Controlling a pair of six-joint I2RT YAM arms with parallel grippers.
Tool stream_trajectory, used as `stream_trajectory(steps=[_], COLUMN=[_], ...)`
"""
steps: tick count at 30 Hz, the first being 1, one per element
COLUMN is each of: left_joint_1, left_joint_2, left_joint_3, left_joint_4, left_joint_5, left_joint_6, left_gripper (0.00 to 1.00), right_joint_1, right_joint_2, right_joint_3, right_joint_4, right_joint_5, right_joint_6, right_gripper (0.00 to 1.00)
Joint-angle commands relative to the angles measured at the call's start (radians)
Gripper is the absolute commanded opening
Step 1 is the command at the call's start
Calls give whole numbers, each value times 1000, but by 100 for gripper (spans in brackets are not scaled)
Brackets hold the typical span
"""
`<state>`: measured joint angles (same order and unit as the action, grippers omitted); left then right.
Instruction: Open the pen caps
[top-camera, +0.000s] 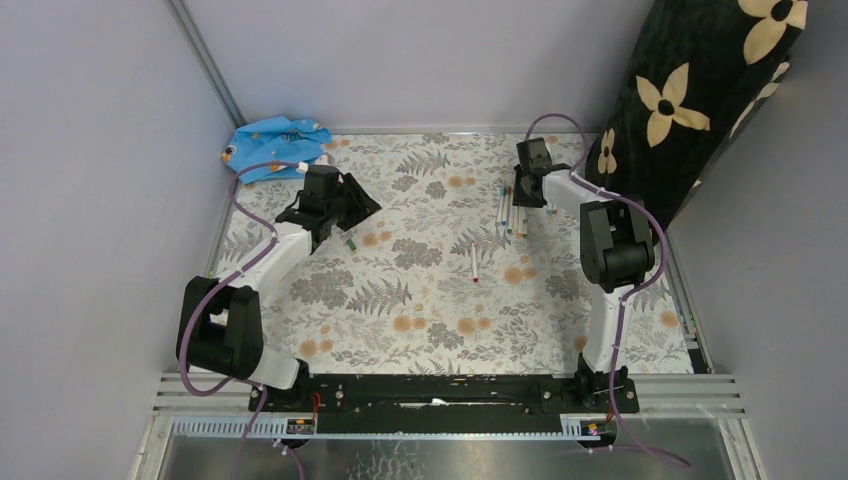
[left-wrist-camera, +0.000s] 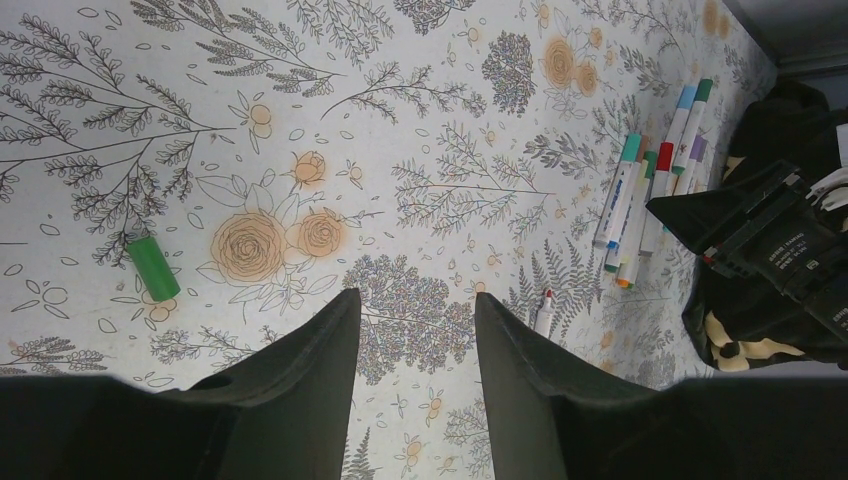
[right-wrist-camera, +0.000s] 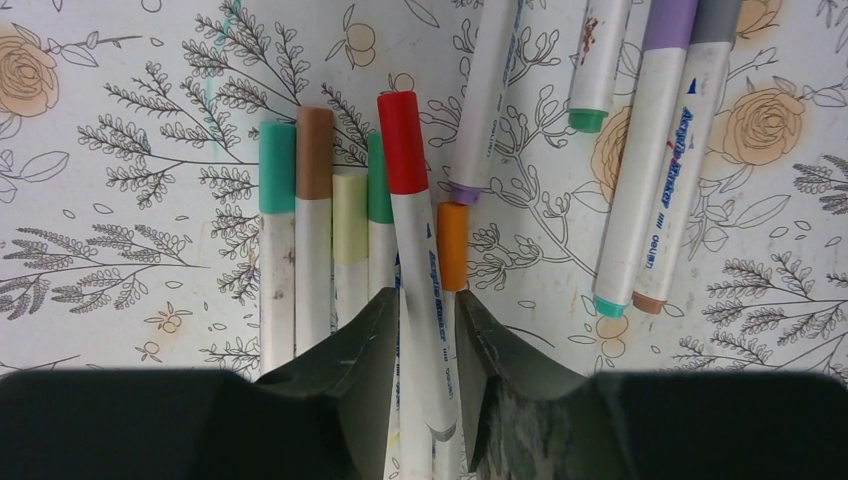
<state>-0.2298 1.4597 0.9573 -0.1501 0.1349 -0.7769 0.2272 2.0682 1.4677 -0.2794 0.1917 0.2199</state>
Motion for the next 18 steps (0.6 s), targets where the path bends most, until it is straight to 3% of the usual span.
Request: stream_trajectory(steps=[1,7,18], left_joint_1=[-8,-8,-8], left_joint_2=[-1,-7,-18], left_joint_3=[6,5,21], left_joint_4=[51,47,25], left_joint_5=[-4,-4,-4], left_joint_6=[-9,-9,-5], left_gripper=[52,53,53], right_joint_1=[-5,-11,-11], right_joint_2=[14,19,-22], right_joint_3=[14,-2,-11], right_joint_4=[8,12,14], right_joint_5=[-19,-34,-36], right_joint_6=[-10,-1,-9], right_gripper=[33,30,9])
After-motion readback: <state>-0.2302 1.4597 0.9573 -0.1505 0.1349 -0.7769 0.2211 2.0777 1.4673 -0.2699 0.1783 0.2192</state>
